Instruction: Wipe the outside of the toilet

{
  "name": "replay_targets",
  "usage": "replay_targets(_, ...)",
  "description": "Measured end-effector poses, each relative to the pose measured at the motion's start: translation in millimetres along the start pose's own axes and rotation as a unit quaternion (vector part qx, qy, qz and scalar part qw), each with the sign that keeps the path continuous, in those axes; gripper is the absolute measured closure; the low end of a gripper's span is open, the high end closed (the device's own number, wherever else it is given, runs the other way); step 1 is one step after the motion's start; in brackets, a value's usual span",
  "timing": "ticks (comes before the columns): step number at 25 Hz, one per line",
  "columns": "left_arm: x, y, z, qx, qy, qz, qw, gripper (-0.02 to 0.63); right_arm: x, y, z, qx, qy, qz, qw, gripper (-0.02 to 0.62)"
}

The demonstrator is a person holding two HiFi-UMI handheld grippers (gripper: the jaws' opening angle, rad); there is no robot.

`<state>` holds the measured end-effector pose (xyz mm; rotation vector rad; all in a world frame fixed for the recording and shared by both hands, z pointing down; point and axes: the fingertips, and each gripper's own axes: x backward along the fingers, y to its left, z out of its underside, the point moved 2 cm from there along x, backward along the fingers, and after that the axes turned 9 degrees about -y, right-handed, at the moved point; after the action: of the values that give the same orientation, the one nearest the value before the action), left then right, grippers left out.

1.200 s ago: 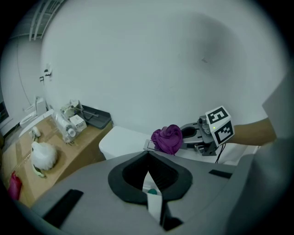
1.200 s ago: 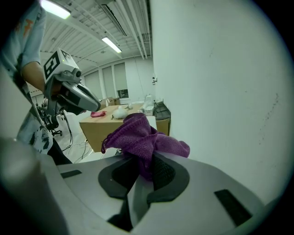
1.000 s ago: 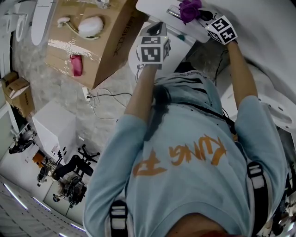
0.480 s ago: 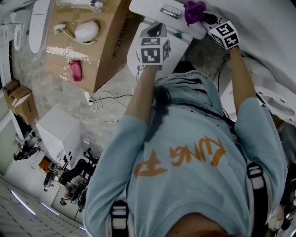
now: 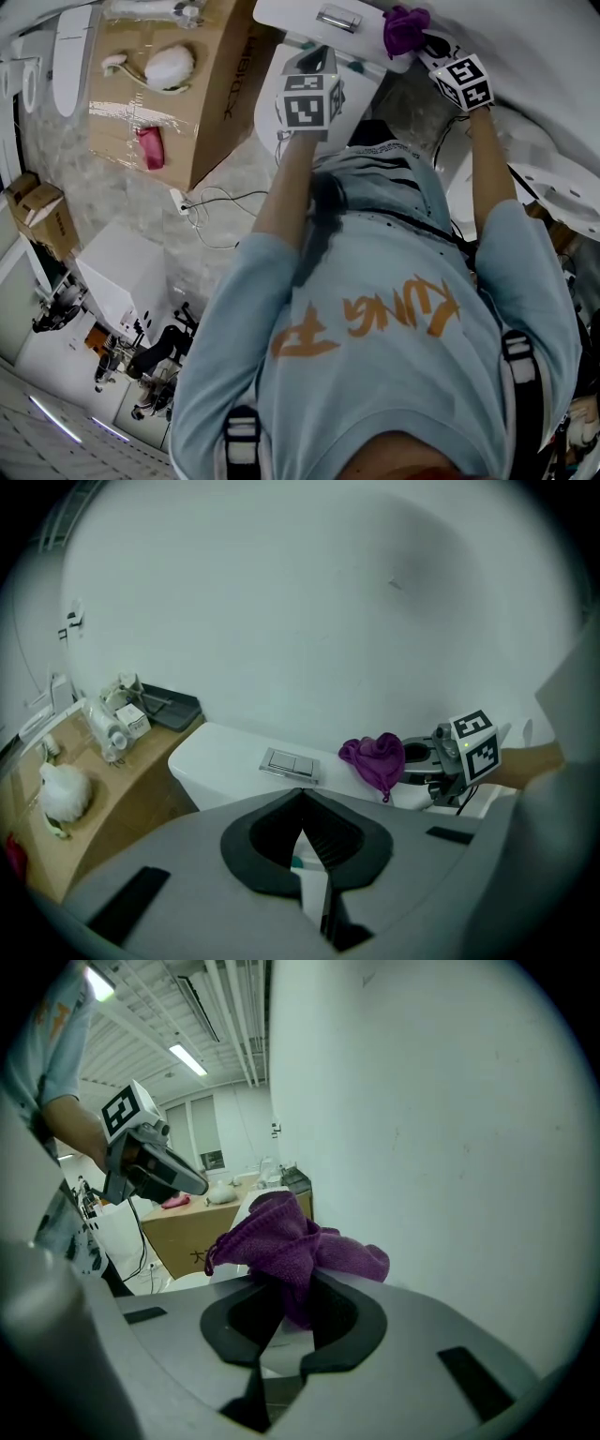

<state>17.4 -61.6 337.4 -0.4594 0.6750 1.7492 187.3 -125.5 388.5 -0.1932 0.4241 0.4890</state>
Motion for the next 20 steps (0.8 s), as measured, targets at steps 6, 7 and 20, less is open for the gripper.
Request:
replay_targets(6,2,6,3,0.008,-0.003,-0.002,1.0000,0.583,16,-3,9,-0.057,-0.014,0.022,0.998,0.528)
replay_targets(7,2,6,4,0.009,-0.003,-0.002,1.0000,0.583,20,-3,10,-0.067,-0.013,0.028,0.997,0.528)
replay_targets(20,13,23,3,0.030,-0.020,-0.020,0.9991,0.583,24,6,-55,-0.106,-0.082,0.013,0.991,0.526)
